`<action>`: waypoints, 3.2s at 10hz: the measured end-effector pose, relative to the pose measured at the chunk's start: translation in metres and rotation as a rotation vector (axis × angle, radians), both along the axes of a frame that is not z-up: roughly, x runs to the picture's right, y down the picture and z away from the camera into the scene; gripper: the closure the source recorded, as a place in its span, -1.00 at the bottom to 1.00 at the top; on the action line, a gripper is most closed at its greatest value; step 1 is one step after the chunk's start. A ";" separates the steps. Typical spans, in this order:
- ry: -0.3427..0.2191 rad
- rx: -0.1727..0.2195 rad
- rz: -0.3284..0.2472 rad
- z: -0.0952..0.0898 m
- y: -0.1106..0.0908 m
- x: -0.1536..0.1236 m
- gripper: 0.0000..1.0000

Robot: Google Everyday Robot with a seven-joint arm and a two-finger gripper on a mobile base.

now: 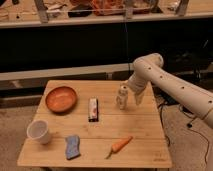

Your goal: Knock the bottle over

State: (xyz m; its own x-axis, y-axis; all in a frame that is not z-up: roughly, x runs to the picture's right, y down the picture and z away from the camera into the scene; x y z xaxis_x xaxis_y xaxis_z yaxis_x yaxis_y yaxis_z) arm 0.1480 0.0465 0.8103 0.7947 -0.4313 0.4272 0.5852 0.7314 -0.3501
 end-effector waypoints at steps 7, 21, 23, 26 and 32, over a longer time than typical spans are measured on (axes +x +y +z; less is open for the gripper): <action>-0.034 -0.005 -0.021 -0.003 0.002 -0.010 -0.60; -0.099 -0.007 -0.053 -0.008 0.009 -0.034 -0.14; -0.115 -0.009 -0.071 -0.009 0.012 -0.042 0.24; -0.126 -0.010 -0.084 -0.010 0.014 -0.047 0.80; -0.160 0.005 -0.133 -0.027 0.030 -0.064 0.95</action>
State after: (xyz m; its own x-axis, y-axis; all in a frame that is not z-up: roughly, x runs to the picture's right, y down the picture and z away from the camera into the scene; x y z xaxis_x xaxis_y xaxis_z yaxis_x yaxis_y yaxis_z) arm 0.0836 0.0770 0.7836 0.6525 -0.5306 0.5410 0.7247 0.6456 -0.2409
